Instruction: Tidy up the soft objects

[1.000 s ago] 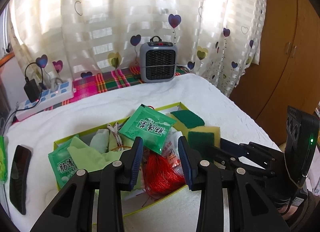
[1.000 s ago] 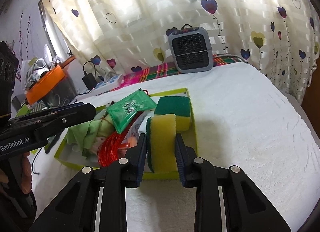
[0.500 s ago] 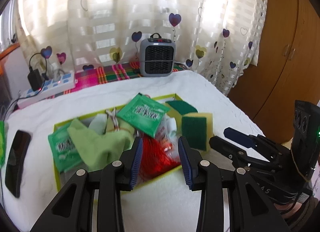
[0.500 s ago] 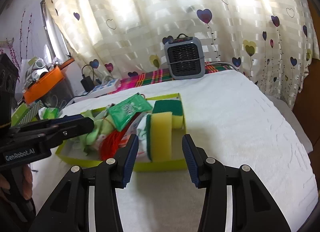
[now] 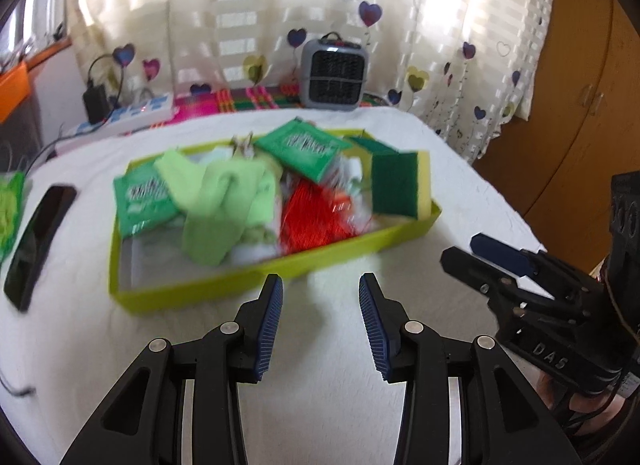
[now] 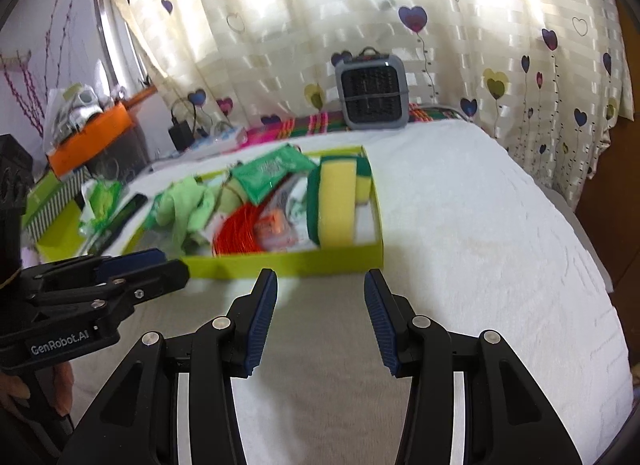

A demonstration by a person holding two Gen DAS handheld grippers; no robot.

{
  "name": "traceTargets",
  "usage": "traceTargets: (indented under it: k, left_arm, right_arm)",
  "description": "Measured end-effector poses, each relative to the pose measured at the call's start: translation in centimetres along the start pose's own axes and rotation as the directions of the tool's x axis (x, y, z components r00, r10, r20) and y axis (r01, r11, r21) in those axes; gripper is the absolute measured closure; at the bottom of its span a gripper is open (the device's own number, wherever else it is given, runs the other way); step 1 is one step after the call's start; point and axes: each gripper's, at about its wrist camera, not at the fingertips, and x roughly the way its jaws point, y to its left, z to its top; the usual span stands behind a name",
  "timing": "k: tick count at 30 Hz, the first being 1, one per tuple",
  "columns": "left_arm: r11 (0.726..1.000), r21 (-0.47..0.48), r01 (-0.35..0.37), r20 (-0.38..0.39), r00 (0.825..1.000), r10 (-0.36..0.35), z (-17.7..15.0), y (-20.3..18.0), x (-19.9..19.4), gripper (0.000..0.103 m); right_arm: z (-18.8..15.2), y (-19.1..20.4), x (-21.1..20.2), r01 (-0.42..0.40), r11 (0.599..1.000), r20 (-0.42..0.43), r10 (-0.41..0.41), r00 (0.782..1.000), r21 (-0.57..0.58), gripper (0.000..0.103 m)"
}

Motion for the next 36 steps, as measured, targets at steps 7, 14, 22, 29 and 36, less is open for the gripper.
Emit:
traceTargets:
  k: [7, 14, 22, 29, 36]
  left_arm:
    - [0.997, -0.028, -0.072, -0.045, 0.996, 0.071, -2.6, 0.4, 0.2, 0.064]
    - [0.992, -0.062, -0.107, -0.067, 0.992, 0.103, -4.5, 0.4, 0.2, 0.064]
    - [0.985, -0.085, -0.147, -0.083, 0.987, 0.140, -5.6, 0.7, 0.6, 0.062]
    - [0.984, -0.078, -0.158, -0.069, 0.986, 0.153, -6.0, 0.4, 0.8, 0.057]
    - [0.981, -0.054, -0.185, -0.047, 0.982, 0.183, -6.4, -0.4, 1.0, 0.050]
  right_arm:
    - [-1.4, 0.4, 0.2, 0.039, 0.999, -0.072, -0.042, 0.997, -0.038, 0.055]
    - [-2.9, 1.3, 0.6, 0.040, 0.995, -0.132, -0.052, 0.990, -0.094, 0.042]
    - [-4.3, 1.9, 0.9, 0.065, 0.988, -0.182, -0.090, 0.979, -0.140, 0.042]
    - [-4.4, 1.7, 1.0, 0.081, 0.987, -0.192, -0.107, 0.976, -0.137, 0.042]
    - [-4.5, 1.9, 1.1, 0.099, 0.985, -0.194, -0.126, 0.973, -0.143, 0.038]
